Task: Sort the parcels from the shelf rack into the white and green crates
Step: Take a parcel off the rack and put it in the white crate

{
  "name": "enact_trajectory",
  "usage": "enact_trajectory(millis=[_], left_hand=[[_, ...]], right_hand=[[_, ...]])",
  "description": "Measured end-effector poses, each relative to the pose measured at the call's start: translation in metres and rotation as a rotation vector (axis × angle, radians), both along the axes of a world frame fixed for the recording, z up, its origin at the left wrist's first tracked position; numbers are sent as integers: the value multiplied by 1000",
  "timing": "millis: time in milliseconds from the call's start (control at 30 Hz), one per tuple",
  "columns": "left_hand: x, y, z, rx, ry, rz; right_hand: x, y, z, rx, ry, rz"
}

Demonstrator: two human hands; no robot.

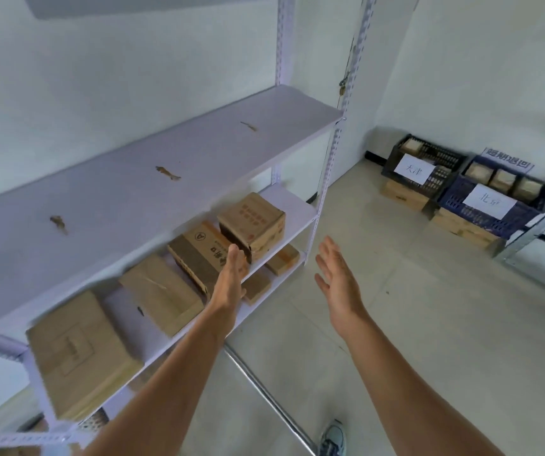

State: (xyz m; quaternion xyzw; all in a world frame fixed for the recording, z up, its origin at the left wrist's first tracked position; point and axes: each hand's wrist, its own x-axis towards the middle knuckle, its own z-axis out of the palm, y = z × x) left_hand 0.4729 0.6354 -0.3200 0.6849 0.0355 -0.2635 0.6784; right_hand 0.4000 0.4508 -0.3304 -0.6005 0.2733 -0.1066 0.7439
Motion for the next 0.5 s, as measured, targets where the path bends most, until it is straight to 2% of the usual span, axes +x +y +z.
enact_trajectory(millis=[300, 500], left_hand=[[23, -86, -12, 36, 43, 218], [64, -114, -47, 100, 71, 302]], right_hand=[[71, -103, -6, 17, 26, 222], [131, -148, -30, -1, 73, 350]])
